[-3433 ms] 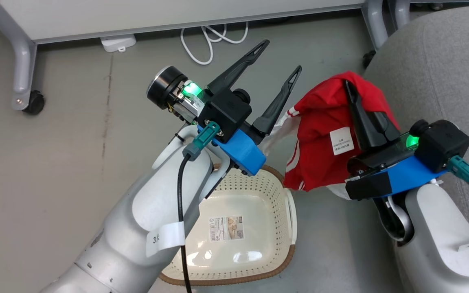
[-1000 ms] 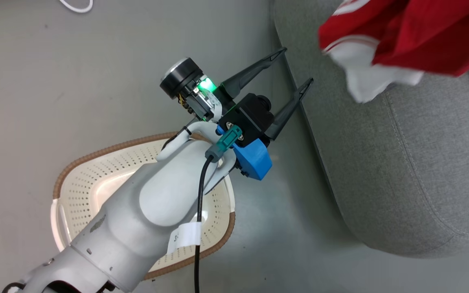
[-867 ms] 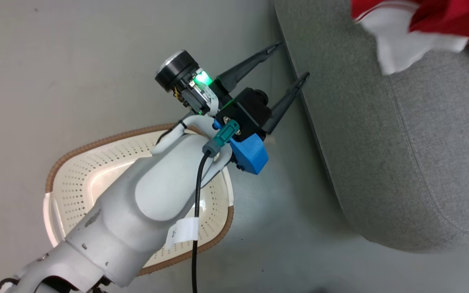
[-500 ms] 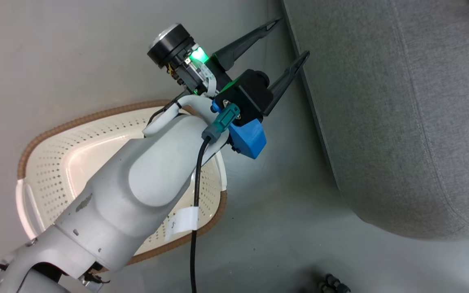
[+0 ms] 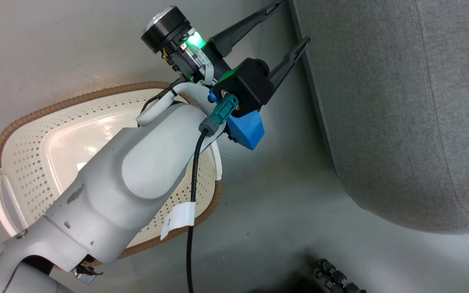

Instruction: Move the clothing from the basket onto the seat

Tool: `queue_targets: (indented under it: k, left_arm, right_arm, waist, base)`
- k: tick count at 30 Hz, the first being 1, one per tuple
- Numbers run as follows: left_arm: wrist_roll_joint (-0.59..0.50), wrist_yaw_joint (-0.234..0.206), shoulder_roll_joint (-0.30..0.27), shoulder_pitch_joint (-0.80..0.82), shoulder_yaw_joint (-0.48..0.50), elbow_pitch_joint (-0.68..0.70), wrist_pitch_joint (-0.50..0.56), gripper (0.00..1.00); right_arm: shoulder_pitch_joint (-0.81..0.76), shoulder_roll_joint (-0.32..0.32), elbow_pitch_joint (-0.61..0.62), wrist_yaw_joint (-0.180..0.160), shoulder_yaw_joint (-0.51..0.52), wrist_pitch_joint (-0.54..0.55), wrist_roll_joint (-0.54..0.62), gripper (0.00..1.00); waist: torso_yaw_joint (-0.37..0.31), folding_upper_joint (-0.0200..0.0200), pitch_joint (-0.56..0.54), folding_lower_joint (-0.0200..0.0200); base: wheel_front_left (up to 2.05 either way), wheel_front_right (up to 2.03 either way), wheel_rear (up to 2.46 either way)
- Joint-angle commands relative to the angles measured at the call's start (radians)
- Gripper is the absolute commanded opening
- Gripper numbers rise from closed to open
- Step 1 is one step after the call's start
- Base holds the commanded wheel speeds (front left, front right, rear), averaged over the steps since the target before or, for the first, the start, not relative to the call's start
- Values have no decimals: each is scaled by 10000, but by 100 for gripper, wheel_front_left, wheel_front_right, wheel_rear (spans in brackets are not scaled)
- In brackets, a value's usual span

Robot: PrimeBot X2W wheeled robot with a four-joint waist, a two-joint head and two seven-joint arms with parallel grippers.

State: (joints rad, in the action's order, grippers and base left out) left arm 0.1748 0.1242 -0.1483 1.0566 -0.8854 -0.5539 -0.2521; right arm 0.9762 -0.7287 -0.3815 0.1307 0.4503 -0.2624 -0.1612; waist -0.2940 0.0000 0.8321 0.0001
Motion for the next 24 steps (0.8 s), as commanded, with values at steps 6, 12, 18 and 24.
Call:
queue_targets:
  k: [6,12,18,24]
  left_arm:
    - [37,-40,-13,359,-77,96,25,100]
    - [64,-103,-7,438,-139,151,51,100]
    - [91,-155,-91,484,-165,182,40,100]
    - [139,-186,-80,557,-201,183,32,100]
  right_arm:
    - [-594,895,-168,0,108,-36,129,0]
    - [-854,1445,-687,1,179,-36,30,0]
    - [-901,1779,-1315,1,-84,-36,-223,0]
    - [-1021,2160,-1748,1,-520,-37,-313,0]
  waist:
    - [112,0,221,-1]
    - [266,0,383,-1]
    - [331,0,483,-1]
    - [356,0,549,-1]
  base:
    - [0,0,0]
    - [0,0,0]
    - [0,0,0]
    - [0,0,0]
